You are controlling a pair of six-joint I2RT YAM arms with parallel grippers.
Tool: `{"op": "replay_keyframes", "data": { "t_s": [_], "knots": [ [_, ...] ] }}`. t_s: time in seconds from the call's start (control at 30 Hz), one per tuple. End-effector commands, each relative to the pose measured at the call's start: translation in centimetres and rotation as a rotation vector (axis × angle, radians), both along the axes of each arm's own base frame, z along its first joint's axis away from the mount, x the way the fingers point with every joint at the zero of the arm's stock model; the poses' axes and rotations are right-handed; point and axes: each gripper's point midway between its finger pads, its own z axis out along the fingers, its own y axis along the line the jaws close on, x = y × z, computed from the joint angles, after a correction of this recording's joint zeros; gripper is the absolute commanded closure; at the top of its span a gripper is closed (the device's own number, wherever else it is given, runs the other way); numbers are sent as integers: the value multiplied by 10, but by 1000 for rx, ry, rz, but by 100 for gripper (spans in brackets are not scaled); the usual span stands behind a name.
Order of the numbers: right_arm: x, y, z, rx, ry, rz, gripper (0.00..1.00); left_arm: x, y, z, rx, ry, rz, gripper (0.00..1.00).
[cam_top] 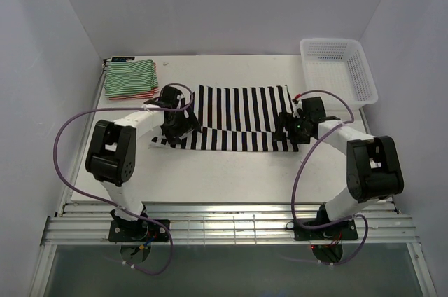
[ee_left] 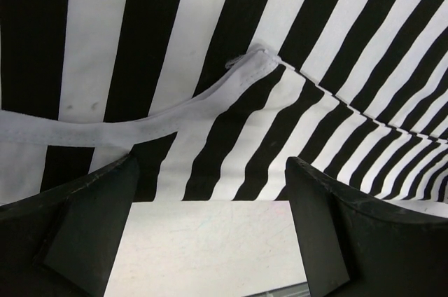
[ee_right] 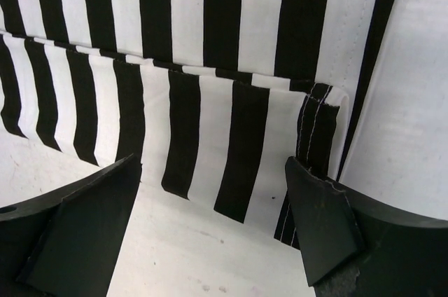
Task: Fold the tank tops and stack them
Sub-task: Fold the tank top
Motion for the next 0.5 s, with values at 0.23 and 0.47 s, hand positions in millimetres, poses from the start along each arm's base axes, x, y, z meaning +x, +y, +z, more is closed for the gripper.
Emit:
{"op": "replay_keyframes", "data": {
  "t_s": [0.23,0.47],
  "knots": [
    [-103,-6,-7,14,110,1,10,-121,28,-20,6,182,40,2],
    [-91,8,41,61,-25,44,10,-91,23,38,-20,3,31,2]
  ]
}}
